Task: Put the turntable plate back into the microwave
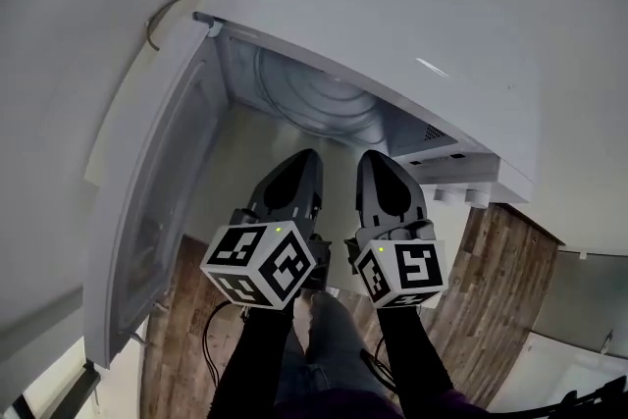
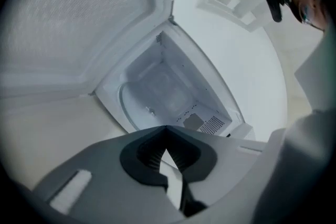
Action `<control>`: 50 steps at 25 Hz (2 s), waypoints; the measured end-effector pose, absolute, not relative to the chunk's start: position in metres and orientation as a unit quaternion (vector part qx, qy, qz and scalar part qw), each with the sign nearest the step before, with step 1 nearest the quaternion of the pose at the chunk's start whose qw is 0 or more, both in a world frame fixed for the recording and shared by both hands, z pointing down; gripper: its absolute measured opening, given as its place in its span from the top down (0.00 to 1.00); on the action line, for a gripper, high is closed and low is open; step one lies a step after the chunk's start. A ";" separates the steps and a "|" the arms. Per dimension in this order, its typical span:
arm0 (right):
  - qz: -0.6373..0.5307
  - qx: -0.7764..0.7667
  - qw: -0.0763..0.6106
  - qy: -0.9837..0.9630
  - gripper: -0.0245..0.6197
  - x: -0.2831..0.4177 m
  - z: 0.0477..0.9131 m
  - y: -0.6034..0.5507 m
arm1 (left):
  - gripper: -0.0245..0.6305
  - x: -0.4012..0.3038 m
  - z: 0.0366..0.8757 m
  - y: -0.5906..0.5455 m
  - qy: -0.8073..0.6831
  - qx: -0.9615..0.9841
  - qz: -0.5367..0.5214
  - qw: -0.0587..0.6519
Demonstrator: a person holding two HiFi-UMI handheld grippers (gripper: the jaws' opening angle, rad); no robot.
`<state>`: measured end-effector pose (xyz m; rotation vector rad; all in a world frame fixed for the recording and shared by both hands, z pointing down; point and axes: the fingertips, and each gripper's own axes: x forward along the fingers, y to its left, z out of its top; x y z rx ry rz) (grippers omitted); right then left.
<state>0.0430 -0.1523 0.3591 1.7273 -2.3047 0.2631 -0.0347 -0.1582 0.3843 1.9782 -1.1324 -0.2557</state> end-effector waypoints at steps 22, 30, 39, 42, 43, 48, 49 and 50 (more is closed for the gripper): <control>0.007 0.607 0.036 -0.794 0.95 0.060 0.221 -0.089 | 0.96 -0.039 0.215 -0.105 -0.519 0.849 -0.042 0.084; -0.035 0.602 0.001 -0.798 0.95 0.052 0.171 -0.079 | 0.96 -0.032 0.165 -0.096 -0.516 0.855 -0.054 0.007; -0.045 0.596 -0.008 -0.801 0.95 0.044 0.166 -0.072 | 0.96 -0.034 0.169 -0.088 -0.521 0.852 -0.045 -0.002; -0.052 0.596 -0.006 -0.801 0.95 0.043 0.162 -0.072 | 0.96 -0.032 0.166 -0.087 -0.520 0.853 -0.042 -0.002; -0.053 0.596 -0.005 -0.801 0.95 0.044 0.161 -0.072 | 0.96 -0.031 0.166 -0.087 -0.519 0.854 -0.041 -0.004; -0.055 0.596 -0.010 -0.801 0.95 0.043 0.159 -0.075 | 0.96 -0.029 0.165 -0.090 -0.514 0.857 -0.043 -0.015; -0.055 0.595 -0.009 -0.802 0.95 0.042 0.159 -0.076 | 0.96 -0.030 0.166 -0.090 -0.514 0.857 -0.042 -0.015; -0.054 0.594 -0.007 -0.803 0.95 0.041 0.160 -0.076 | 0.96 -0.030 0.167 -0.091 -0.515 0.856 -0.040 -0.014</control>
